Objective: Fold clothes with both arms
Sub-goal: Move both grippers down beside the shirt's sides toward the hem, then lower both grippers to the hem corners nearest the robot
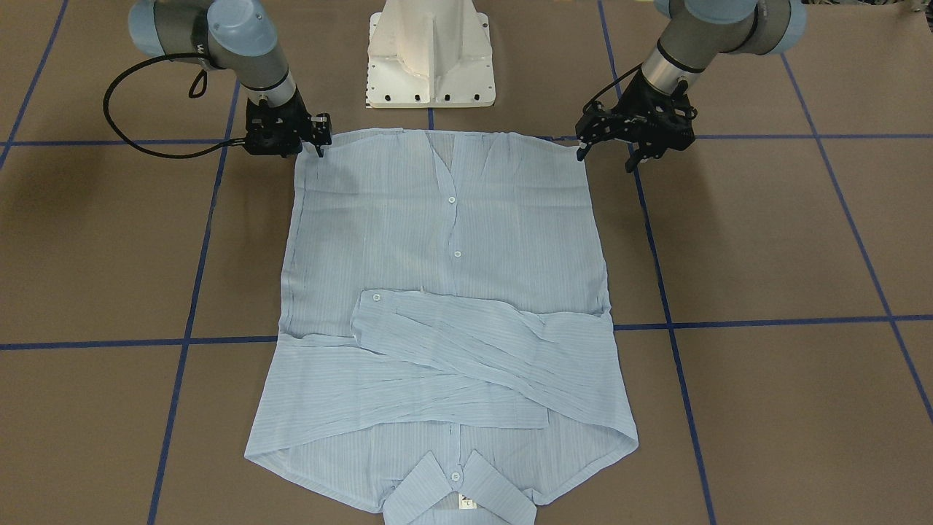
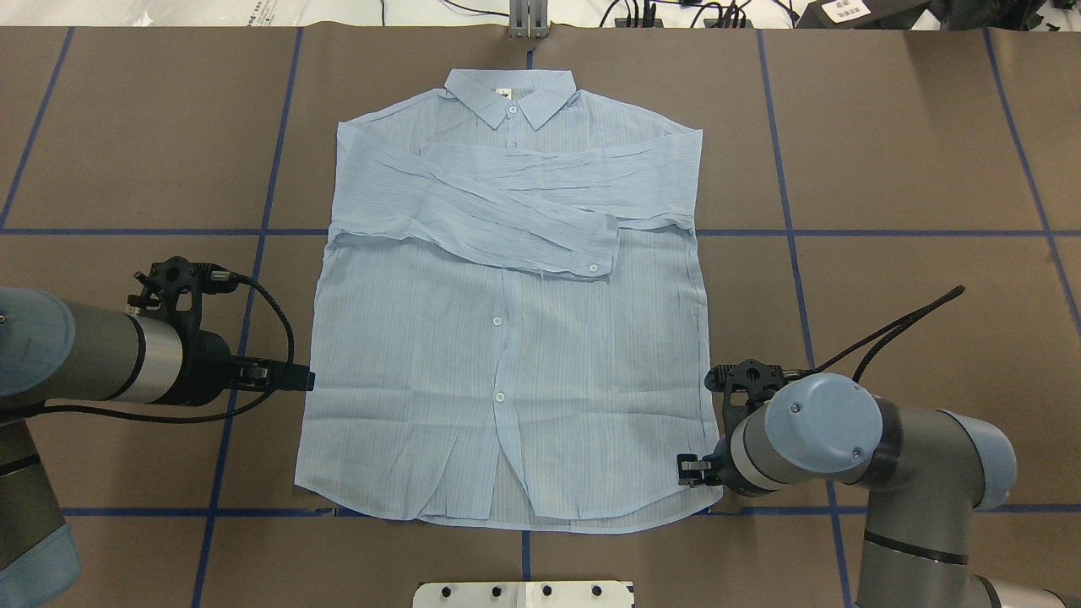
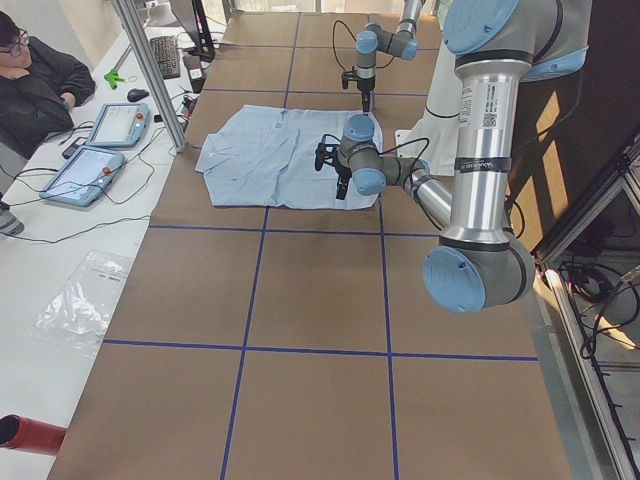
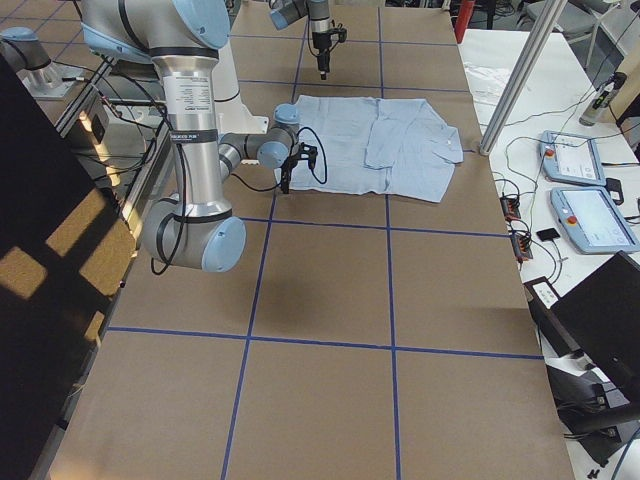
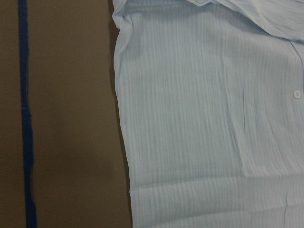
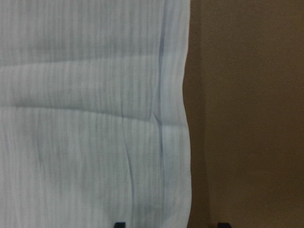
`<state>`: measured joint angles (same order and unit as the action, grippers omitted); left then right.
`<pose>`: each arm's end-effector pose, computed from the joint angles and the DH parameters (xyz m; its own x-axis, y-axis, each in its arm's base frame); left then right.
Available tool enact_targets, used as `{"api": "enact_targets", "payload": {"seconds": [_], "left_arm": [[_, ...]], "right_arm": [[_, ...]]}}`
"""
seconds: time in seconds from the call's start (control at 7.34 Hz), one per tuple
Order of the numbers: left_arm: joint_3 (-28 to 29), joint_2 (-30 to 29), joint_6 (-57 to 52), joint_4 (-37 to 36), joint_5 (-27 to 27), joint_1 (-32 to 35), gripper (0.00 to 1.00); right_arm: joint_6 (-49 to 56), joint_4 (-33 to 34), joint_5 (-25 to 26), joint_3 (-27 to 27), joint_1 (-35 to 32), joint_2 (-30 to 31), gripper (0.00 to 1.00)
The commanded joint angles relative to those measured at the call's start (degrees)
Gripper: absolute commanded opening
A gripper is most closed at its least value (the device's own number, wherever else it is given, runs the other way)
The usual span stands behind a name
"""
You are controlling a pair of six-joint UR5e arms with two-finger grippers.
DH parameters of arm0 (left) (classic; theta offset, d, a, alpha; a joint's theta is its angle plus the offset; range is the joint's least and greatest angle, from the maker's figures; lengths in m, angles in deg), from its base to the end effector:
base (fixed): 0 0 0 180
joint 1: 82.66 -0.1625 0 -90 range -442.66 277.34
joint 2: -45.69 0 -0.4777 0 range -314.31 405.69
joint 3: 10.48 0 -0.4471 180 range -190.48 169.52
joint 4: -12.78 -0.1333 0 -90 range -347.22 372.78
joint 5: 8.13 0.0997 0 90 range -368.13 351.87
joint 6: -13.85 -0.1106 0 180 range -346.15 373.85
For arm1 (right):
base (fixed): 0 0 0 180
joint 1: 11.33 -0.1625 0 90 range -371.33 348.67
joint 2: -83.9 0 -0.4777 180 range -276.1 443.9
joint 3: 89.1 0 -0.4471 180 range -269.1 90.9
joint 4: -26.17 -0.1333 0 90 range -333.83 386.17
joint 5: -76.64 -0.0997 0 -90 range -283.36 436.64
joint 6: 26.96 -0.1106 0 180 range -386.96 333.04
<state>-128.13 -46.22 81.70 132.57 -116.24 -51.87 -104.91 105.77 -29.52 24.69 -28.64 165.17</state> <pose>0.4185 -0.3645 0.3872 0.5024 0.1178 -0.8566 0.0727 0.9814 0.1776 -0.5374 -0.2749 0.4042 0.7056 0.0099 0.7085 0.0434 0.9974 -0.0572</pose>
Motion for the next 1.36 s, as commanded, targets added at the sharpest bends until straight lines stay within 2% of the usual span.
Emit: {"api": "enact_targets", "payload": {"seconds": [0.0, 0.41, 0.54, 1.23], "left_arm": [[0.14, -0.12, 0.00, 0.00, 0.00, -0.03, 1.00], [0.31, -0.29, 0.00, 0.00, 0.00, -0.03, 1.00], [0.32, -0.29, 0.00, 0.00, 0.00, -0.03, 1.00], [0.67, -0.82, 0.09, 0.09, -0.09, -0.03, 1.00]], "right_arm": [[-0.01, 0.29, -0.45, 0.37, -0.01, 0.20, 0.37], [-1.32, 0.38, -0.98, 0.82, -0.18, 0.64, 0.32], [-1.32, 0.38, -0.98, 0.82, -0.18, 0.64, 0.27], [-1.41, 0.38, -0.98, 0.29, 0.08, 0.64, 0.29]]}}
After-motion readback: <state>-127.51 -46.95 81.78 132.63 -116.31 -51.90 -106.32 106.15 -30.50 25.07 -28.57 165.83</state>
